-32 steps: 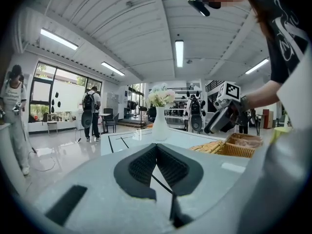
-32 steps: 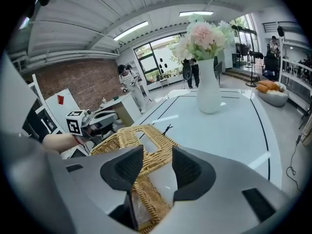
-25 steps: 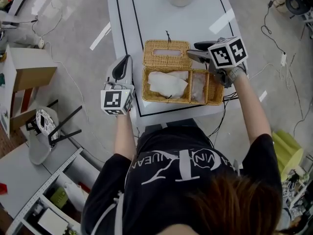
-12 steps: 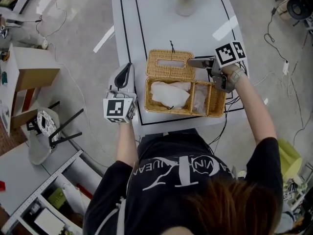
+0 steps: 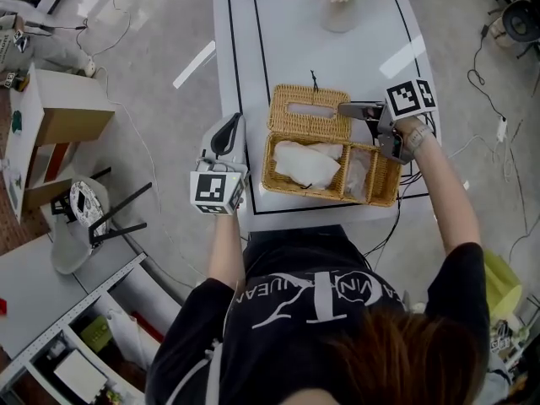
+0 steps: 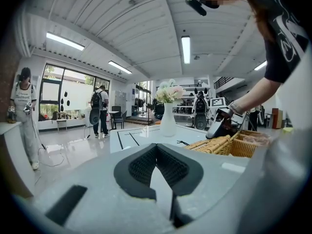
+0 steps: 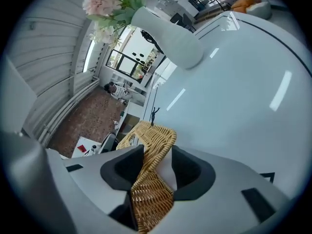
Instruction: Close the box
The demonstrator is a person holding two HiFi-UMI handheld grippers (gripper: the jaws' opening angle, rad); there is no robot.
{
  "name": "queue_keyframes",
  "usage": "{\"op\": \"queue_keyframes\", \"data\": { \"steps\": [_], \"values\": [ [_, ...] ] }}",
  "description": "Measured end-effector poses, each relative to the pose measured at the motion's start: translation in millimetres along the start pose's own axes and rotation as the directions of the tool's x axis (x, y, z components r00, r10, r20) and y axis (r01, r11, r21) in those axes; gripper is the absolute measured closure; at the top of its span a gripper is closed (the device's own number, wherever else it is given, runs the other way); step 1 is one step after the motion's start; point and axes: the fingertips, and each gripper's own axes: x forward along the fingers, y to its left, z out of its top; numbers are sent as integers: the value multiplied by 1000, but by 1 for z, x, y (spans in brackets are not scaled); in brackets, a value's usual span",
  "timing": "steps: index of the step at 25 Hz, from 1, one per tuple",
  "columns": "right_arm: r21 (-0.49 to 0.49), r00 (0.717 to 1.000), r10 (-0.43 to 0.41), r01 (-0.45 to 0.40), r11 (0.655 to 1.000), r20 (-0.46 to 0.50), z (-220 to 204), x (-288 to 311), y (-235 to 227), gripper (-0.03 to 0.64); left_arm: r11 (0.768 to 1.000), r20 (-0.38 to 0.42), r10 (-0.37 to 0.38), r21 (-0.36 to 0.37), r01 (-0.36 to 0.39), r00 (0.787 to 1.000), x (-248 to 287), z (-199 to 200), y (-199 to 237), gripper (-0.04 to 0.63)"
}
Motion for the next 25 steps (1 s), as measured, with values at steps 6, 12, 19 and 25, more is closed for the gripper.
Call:
{"op": "queue_keyframes", "data": {
  "steps": [6, 12, 19, 25],
  "values": [
    [-127, 997, -63, 70, 989, 53, 8, -8, 11, 447, 1000, 10, -5, 12, 4, 1000, -9, 2, 2, 586],
    [-220, 981, -121, 153, 963, 151, 15, -25, 31, 481, 999, 41, -30, 14, 30, 999, -21, 11, -4, 586],
    [-327, 951, -196, 268, 906, 238, 15, -46, 59, 513, 996, 64, -81, 25, 80, 995, -36, 19, -11, 586],
    [-380, 916, -261, 369, 848, 305, 6, -59, 79, 535, 993, 90, -119, 34, 116, 989, -50, 28, -14, 586]
  ]
}}
